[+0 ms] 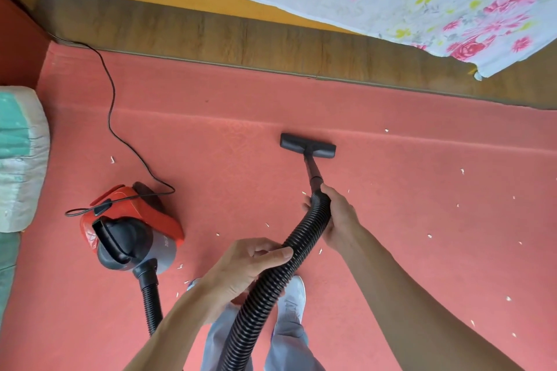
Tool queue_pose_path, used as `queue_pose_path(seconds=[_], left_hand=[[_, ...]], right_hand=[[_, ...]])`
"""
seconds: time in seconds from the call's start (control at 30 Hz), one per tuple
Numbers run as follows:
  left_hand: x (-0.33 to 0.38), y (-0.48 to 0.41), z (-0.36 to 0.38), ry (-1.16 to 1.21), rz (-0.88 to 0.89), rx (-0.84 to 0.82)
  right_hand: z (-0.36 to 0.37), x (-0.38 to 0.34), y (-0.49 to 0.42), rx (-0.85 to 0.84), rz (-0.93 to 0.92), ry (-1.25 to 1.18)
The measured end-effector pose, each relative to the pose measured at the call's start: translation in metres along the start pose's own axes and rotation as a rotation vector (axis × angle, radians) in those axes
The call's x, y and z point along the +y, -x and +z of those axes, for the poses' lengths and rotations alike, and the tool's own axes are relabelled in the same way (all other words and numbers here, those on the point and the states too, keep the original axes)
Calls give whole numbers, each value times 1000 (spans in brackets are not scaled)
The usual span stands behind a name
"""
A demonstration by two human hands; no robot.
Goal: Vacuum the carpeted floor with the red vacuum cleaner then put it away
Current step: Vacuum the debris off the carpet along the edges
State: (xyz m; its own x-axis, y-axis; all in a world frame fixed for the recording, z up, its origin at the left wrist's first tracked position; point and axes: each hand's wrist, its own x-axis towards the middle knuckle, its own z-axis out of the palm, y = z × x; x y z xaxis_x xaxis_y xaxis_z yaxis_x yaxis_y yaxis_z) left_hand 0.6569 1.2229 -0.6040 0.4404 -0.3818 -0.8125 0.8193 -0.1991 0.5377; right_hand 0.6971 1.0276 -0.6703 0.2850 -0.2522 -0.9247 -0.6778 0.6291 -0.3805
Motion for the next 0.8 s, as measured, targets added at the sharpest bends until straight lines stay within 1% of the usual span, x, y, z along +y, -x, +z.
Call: queue_pose_path(seconds=[0.13,0.23,0.43,0.53,0.67,0.8], left_hand=[[13,9,-4,-19,-22,-82],[23,13,-3,-38,-30,-90],[18,3,15,-57,38,21],[8,0,23,-76,56,43],[-4,12,18,-94,3,61],[-6,43,10,-164,-84,25]], right_hand=[[-26,2,9,-56,67,37],[-31,1,10,-56,78,66],[-12,-14,-5,-48,33,105],[-13,-14,-16,-29,30,124],[-30,5,-10,-19,77,158],[-53,40,13,-36,158,177]])
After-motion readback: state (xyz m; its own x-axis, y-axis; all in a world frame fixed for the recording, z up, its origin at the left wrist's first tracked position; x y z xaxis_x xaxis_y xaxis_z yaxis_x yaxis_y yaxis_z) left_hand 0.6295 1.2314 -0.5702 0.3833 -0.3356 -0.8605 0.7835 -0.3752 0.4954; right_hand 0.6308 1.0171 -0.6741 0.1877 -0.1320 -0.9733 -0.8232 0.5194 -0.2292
